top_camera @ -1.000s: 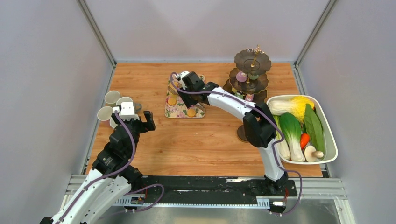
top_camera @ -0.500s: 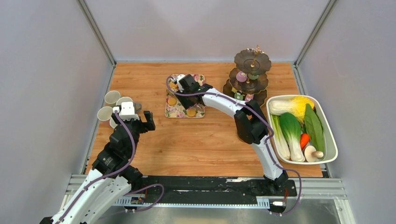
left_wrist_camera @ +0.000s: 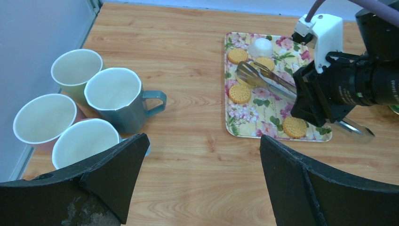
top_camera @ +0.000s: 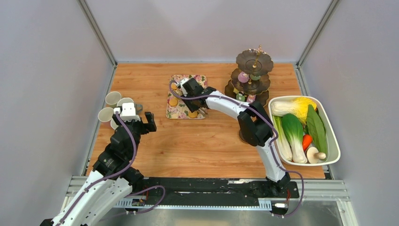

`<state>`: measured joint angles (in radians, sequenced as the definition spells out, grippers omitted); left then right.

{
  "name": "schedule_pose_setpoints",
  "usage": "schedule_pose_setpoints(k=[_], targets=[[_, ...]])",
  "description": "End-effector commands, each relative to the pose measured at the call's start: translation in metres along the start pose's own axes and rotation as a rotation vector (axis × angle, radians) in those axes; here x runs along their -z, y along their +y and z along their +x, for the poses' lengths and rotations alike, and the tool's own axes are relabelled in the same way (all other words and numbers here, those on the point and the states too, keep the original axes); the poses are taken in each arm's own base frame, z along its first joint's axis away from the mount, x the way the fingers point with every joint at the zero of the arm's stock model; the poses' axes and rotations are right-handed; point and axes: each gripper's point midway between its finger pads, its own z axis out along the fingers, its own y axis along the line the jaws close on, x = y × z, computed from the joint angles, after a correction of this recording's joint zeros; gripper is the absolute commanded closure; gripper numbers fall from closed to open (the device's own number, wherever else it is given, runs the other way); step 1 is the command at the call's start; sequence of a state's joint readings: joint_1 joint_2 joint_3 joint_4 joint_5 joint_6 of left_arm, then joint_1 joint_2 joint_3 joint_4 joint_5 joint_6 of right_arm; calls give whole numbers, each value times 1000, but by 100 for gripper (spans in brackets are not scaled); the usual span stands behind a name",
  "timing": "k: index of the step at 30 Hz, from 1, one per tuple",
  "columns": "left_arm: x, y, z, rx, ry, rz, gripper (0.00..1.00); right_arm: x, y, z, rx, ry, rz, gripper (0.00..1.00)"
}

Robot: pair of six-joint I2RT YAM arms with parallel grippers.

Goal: Serve the afternoon tea

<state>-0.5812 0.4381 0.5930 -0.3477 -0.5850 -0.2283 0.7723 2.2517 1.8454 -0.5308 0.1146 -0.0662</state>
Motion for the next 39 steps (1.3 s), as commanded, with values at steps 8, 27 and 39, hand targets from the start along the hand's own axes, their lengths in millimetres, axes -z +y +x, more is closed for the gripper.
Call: schedule_pose_setpoints(k=[8, 27, 39], targets=[[0, -2, -3, -6, -13, 11, 0, 136, -23, -61, -44, -241, 51, 63], [-2, -1, -1, -11, -6, 3, 0, 263, -110, 34, -270, -143, 290, 61], [-4, -5, 2, -18, 8, 14, 0, 294, -161, 102, -438, -27, 420, 61]])
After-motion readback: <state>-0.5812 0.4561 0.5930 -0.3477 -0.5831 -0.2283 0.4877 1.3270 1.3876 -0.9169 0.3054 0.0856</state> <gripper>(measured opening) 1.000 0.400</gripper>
